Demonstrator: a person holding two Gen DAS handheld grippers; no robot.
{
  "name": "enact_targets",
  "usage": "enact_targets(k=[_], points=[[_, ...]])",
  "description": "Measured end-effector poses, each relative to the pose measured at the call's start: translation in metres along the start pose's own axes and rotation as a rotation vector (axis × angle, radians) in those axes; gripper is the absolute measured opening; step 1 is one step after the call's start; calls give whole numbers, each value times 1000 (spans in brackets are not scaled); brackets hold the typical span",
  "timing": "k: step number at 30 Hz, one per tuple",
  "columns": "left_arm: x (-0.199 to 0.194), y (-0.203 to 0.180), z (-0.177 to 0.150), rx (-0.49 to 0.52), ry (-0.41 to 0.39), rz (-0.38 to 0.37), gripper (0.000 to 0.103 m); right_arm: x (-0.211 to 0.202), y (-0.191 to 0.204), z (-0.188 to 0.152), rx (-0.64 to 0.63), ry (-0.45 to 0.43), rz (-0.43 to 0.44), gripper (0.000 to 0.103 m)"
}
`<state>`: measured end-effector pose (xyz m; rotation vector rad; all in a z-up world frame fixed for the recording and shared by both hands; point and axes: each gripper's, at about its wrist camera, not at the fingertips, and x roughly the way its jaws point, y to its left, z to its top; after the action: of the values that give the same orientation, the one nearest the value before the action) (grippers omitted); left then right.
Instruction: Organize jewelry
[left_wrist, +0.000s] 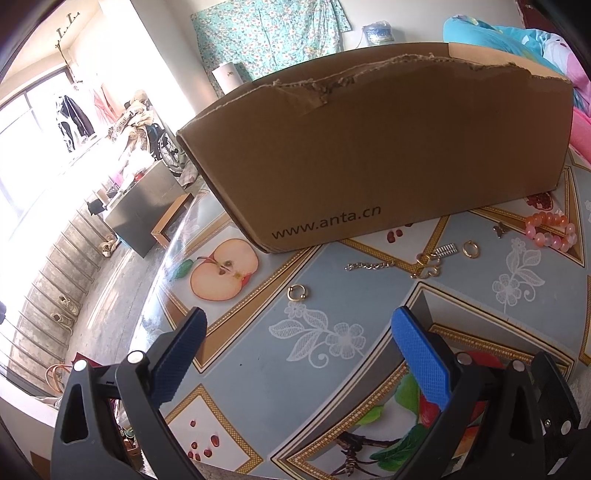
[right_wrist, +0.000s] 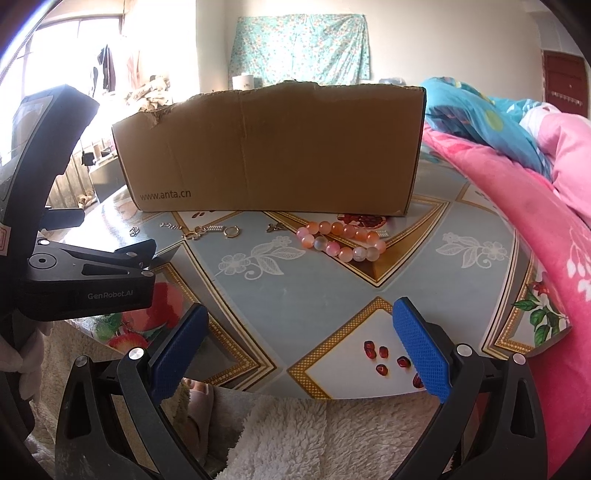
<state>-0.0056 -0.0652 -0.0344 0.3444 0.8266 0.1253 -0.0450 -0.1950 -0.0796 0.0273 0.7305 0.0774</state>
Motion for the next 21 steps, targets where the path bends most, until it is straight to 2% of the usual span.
enact_targets(k=[8, 21], points=[[4, 1, 3, 2, 5, 0, 99, -1, -2, -1, -14, -2, 23, 95], [16, 7, 16, -50, 42, -65, 99, -1, -4, 1, -2, 0, 23, 95]])
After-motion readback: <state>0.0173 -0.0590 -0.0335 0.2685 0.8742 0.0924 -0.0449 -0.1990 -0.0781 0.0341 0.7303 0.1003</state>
